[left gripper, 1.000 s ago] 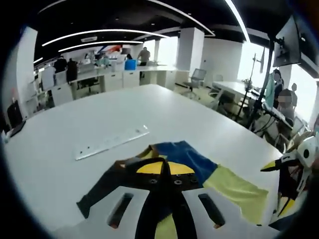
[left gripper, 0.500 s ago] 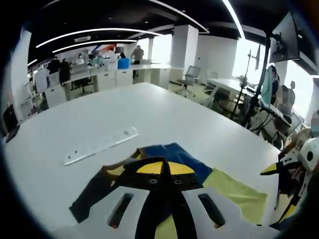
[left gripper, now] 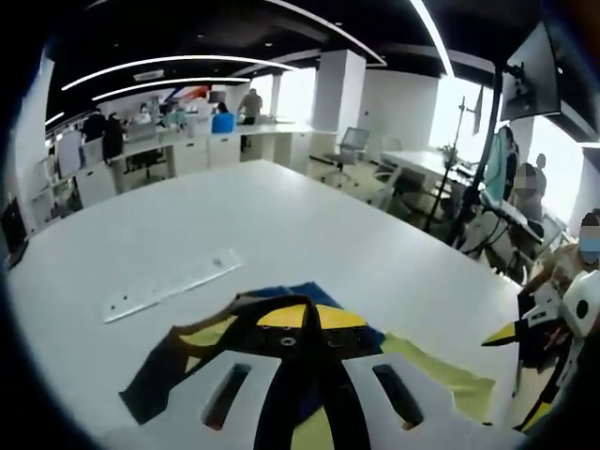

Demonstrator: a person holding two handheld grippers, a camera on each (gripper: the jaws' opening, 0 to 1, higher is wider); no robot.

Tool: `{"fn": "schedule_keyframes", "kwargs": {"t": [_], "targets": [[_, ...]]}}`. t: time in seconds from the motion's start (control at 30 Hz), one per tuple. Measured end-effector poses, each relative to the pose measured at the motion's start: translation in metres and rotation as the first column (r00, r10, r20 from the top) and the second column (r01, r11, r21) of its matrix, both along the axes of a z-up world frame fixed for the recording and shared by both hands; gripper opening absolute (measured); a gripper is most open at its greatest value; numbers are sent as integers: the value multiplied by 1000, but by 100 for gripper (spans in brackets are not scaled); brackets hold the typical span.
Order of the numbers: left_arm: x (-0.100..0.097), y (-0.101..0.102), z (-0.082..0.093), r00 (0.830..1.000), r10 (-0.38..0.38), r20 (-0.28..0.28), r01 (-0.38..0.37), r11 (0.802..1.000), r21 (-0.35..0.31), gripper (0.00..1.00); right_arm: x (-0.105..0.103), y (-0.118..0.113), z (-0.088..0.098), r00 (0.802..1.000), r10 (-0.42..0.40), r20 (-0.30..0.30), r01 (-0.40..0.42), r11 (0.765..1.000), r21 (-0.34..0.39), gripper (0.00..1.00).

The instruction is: Fold the garment on the visible template until the final outline fits inside the template.

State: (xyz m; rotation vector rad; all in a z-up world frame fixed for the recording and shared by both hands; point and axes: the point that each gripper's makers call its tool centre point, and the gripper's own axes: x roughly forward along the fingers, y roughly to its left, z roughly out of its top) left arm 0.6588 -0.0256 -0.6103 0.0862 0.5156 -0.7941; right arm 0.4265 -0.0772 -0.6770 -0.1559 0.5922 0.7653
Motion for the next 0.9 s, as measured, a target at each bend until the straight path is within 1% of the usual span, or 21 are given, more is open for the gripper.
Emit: {"fn": "schedule_keyframes", "kwargs": {"t": [0.3, 0.43, 0.53, 0.67, 0.73, 0.83, 0.9], "targets": [[0, -21, -10, 1000, -21, -17, 21, 1000, -5, 0, 1, -1, -2, 1000, -10, -1, 10, 1000, 6, 99], [4, -28, -10, 1000, -25, -14, 25, 1000, -12, 0, 2, -3, -2, 1000, -14, 1, 14, 1000, -4, 99], [7, -33, -11, 999, -30, -10, 30, 1000, 2, 0, 2, -4, -3, 1000, -21, -3, 21, 1000, 1, 99], [11, -40, -13, 1000, -26, -18, 26, 1000, -12, 0, 1, -4, -7, 1000, -21, -9, 21, 1000, -1, 99], [12, -44, -16, 999, -26, -22, 26, 1000, -14, 0, 1, -3, -8, 1000, -20, -14, 20, 1000, 0, 99], [12, -52, -23, 999, -19, -51, 18, 1000, -26, 0, 2, -2, -9, 1000, -18, -16, 18, 1000, 2, 99], [11, -56, -25, 998, -24, -57, 23, 999, -31, 0, 3, -3, -10, 1000, -16, -19, 16, 1000, 0, 99]]}}
